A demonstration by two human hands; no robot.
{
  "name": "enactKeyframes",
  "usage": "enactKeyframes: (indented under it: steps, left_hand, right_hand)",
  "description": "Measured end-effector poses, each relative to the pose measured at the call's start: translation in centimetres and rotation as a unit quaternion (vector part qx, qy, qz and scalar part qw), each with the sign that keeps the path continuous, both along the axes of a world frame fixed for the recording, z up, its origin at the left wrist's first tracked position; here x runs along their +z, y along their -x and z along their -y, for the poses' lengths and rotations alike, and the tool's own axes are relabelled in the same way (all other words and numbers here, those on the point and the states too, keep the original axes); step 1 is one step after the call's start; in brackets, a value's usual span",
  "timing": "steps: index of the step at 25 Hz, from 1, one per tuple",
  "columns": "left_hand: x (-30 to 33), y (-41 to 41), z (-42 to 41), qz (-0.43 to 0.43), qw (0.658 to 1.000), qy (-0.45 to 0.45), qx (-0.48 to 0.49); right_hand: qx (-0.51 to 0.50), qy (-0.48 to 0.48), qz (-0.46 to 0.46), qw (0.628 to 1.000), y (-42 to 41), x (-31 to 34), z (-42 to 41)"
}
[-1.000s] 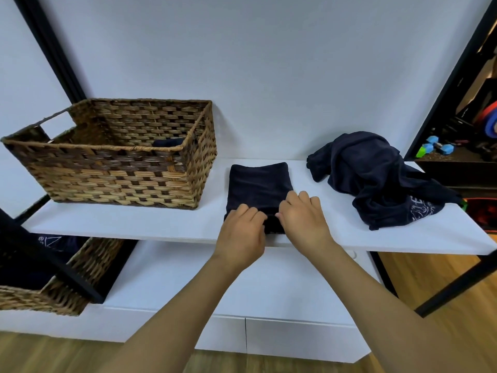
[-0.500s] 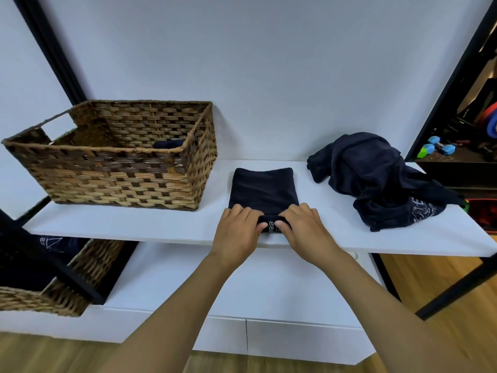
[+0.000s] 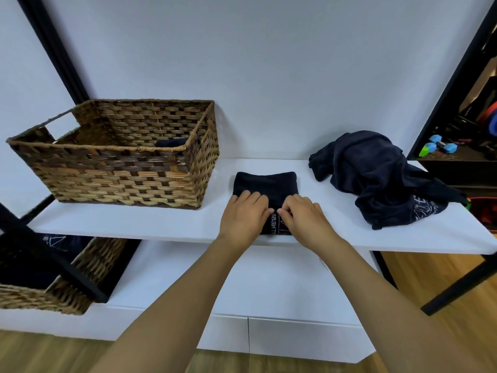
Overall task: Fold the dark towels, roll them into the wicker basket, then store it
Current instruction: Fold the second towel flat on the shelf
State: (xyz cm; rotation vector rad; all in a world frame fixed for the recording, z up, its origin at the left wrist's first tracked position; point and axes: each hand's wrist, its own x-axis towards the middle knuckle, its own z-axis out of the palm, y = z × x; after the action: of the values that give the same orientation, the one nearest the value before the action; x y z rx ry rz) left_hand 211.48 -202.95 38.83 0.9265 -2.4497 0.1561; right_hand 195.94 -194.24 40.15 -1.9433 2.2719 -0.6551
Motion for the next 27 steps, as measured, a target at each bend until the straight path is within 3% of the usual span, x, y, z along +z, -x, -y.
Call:
enactKeyframes:
  steps: [2, 5, 7, 10, 12, 15, 20, 22, 27]
  left_hand:
    - [-1.9, -1.1, -0.9, -0.036, 0.996, 0.082, -0.021]
    - [-2.9, -2.3, -1.1, -0.023, 0.998, 0.046, -0.036]
    - [-2.4, -2.4, -0.7, 0.002, 0.999, 0.019, -0.03]
    - [-1.8, -2.0, -0.5, 0.005, 0.999, 0.023, -0.03]
    - [-1.8, -2.1, -0.4, 0.004, 0.999, 0.024, -0.025]
    - [-1.6, -2.6, -0.1, 0.018, 0.999, 0.011, -0.025]
    - [-0.3, -1.6, 0.6, 0.069, 0.997, -0.041, -0.006]
    - [-0.3, -1.0, 0.8, 0.042, 0.997, -0.065, 0.006]
    - [-2.5, -1.7, -0.4, -0.038, 0.998, 0.029, 0.042]
  right_hand:
    - [0.001, -0.019, 0.054, 0.998, 0.3, 0.2, 0.6]
    - [-0.024, -0.046, 0.109, 0.993, 1.1, 0.9, 1.6]
    - [-0.043, -0.034, 0.018, 0.998, 0.9, 0.5, 1.6]
    - [-0.037, 0.106, -0.161, 0.98, -0.3, -1.9, 0.3]
    - [-0.02, 0.152, -0.176, 0.972, -0.2, -3.0, -0.9]
    - [0.033, 0.13, -0.18, 0.974, 0.8, -3.2, -1.5]
    - [0.047, 0.064, -0.083, 0.993, 1.3, -2.2, -1.2]
    - [0.026, 0.043, -0.015, 0.999, 1.2, -1.5, -0.7]
    - [0.029, -0.049, 0.103, 0.993, 1.6, 0.0, 0.8]
